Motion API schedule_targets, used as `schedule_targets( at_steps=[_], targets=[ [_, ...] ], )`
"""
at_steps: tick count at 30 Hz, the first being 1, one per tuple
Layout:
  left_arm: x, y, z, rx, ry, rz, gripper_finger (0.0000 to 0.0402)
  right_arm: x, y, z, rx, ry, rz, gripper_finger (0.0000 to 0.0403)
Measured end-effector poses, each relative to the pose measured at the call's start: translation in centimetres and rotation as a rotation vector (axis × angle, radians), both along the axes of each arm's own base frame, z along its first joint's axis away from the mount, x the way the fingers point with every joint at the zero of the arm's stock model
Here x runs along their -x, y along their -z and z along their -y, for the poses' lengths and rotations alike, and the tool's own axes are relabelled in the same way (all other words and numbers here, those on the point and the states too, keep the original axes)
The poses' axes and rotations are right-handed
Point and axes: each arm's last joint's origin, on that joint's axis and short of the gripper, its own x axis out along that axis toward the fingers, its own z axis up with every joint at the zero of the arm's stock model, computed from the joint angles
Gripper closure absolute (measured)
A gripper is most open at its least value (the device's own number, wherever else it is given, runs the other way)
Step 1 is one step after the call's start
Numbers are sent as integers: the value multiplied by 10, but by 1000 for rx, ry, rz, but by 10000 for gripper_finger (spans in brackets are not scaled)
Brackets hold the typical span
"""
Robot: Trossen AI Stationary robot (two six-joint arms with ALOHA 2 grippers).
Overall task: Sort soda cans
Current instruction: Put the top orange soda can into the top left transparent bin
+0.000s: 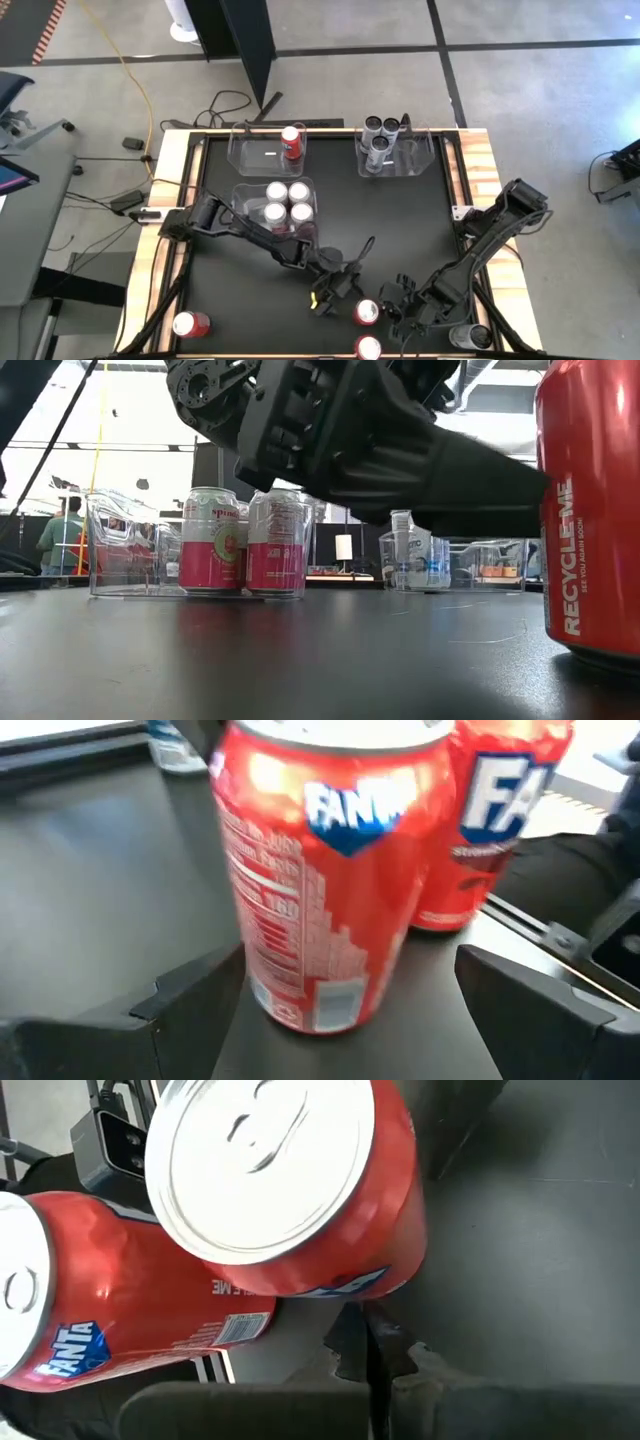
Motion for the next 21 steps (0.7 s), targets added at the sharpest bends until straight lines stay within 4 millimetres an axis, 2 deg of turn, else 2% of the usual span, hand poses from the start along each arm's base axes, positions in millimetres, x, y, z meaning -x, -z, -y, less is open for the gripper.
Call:
schedule_targets(
  at_steps=[12,21],
  targets=[
    [-2,-4,3,22,-49,35,44,-6,0,5,4,16,6,400],
    [-4,1,6,65,-76,57,44,-14,-1,13,4,40,19,400]
  ],
)
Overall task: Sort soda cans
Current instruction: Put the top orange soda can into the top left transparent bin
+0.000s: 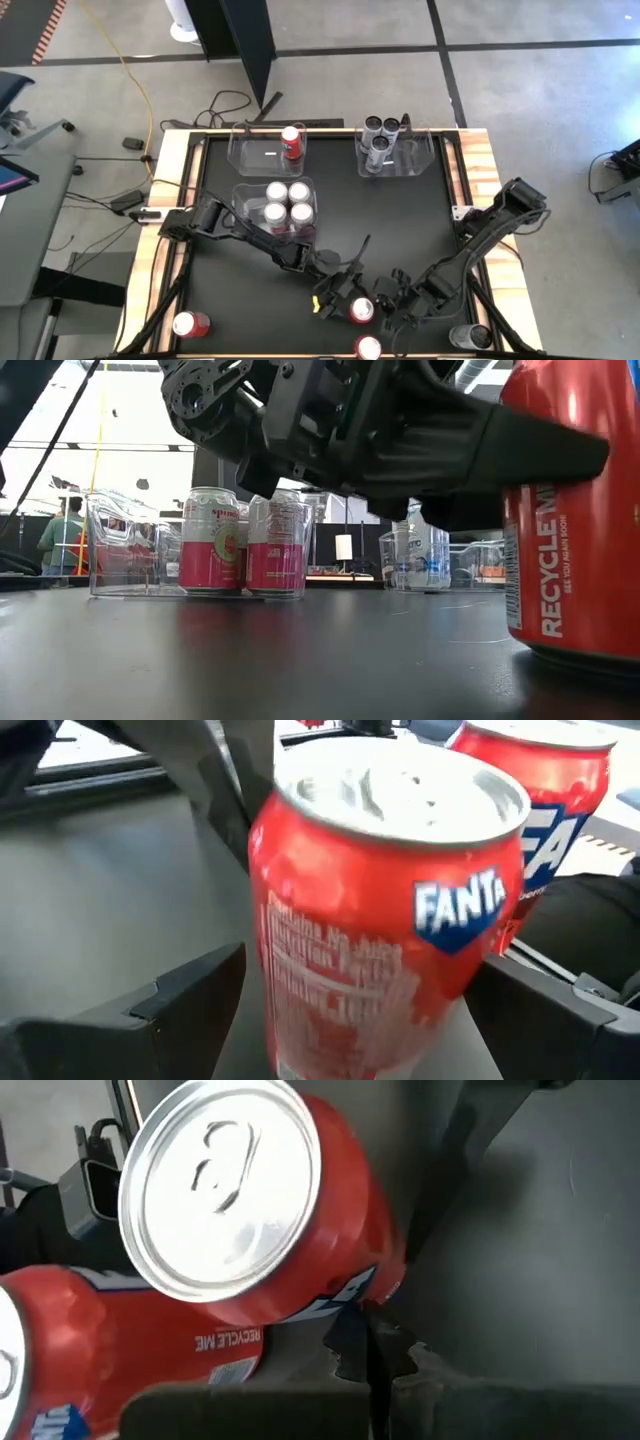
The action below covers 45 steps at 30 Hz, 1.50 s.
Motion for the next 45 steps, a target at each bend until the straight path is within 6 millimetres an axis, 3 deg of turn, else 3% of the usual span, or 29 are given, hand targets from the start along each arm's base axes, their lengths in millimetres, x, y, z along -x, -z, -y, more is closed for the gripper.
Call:
schedule_targets(
  at_steps=[17,25,35,45],
  targets=[
    [-1,3,5,7,-93,38,47,-10,0,12,34,6,5,400],
    [-2,3,4,8,-111,44,108,-10,0,12,41,1,2,400],
    [-3,1,2,29,-159,41,108,-11,1,16,57,-10,-5,400],
    [-5,-7,-8,5,-210,26,108,1,3,14,103,25,-62,400]
  ],
)
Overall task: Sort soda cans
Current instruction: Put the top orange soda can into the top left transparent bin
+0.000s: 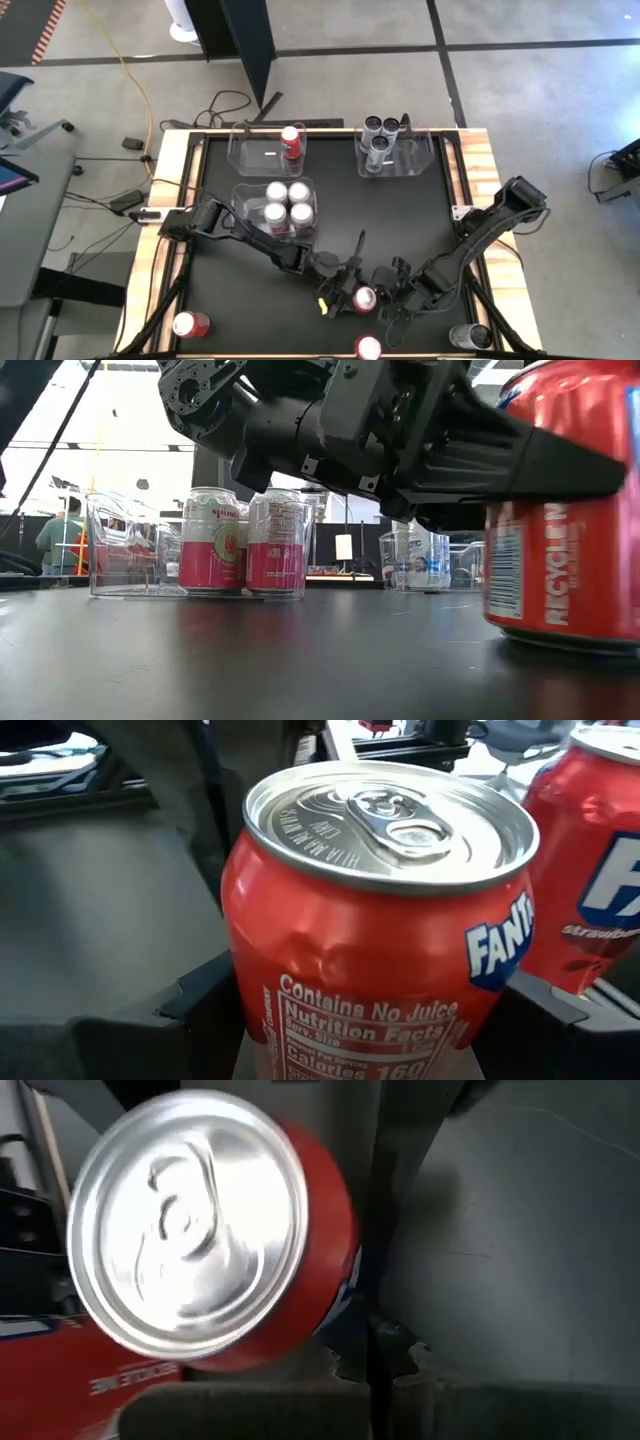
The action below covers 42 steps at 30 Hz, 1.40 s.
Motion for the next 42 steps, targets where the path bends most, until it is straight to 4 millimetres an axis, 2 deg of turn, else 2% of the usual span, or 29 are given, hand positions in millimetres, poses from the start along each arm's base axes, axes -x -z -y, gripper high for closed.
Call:
schedule_targets(
  at_steps=[2,8,12,23,27,30,35,39,42],
  targets=[
    [0,-3,-5,-14,-14,-6,108,2,1,-1,5,-2,-15,400],
    [-1,-29,-25,-49,-114,14,108,9,3,-4,-1,-21,-58,400],
    [3,-39,-31,-80,-120,-15,108,11,5,-3,27,-10,-75,400],
    [16,-92,-70,-157,-281,-6,108,11,4,-2,115,-32,-19,400],
    [27,-120,-92,-186,-385,6,108,11,3,-1,151,-64,-10,400],
    [39,-146,-112,-197,-474,29,108,9,3,1,181,-84,-3,400],
    [71,-190,-145,-204,-608,57,108,4,1,4,230,-130,14,400],
    [112,-201,-177,-174,-729,105,108,0,0,8,280,-162,27,400],
    [150,-198,-199,-141,-822,127,108,-4,0,13,318,-185,29,400]
  ],
)
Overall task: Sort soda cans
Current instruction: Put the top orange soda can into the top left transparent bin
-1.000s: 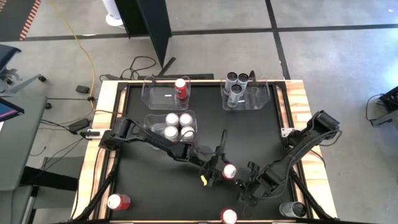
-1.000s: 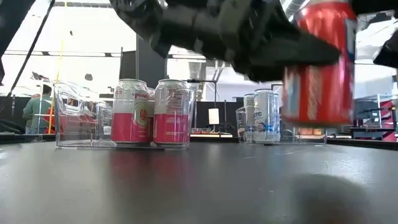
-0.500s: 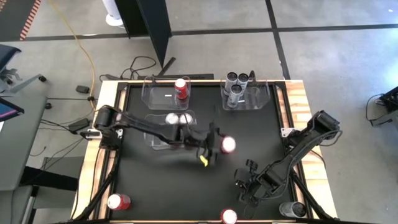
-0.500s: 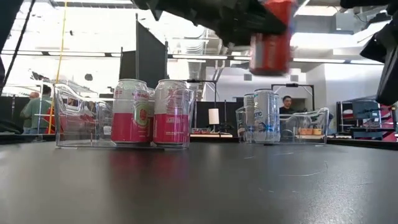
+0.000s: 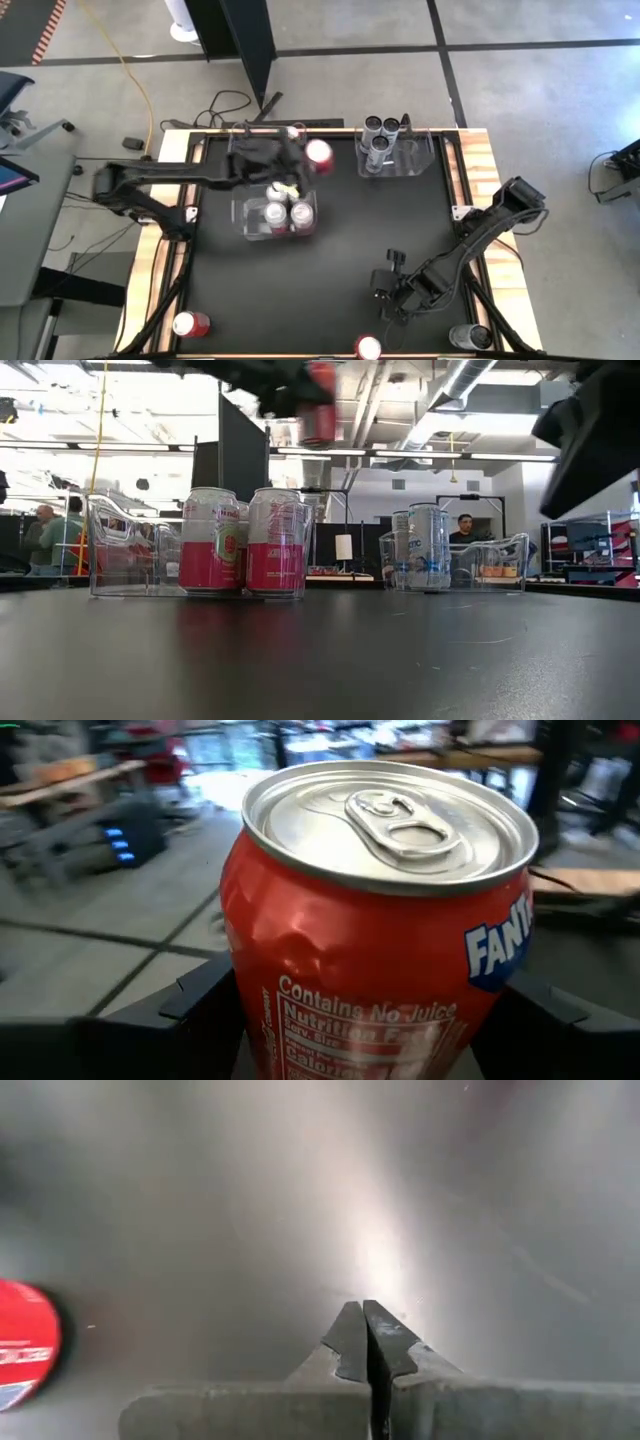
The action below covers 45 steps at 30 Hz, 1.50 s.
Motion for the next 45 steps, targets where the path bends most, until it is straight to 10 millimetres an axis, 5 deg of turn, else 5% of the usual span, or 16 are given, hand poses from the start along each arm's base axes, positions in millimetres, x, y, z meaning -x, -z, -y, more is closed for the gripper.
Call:
schedule_targets(
  at_steps=[7,13,25,34,45],
  targets=[
    [82,12,-32,25,-260,48,108,-17,-1,20,84,-51,-8,400],
    [114,38,-53,136,-498,49,108,-39,-4,43,152,-108,28,400],
    [100,92,-107,250,-683,11,108,-74,-40,75,259,-194,83,400],
    [87,136,-130,319,-734,-72,108,-77,-50,73,286,-233,82,400],
    [84,159,-145,312,-822,-86,108,-76,-49,74,281,-225,78,400]
  ],
)
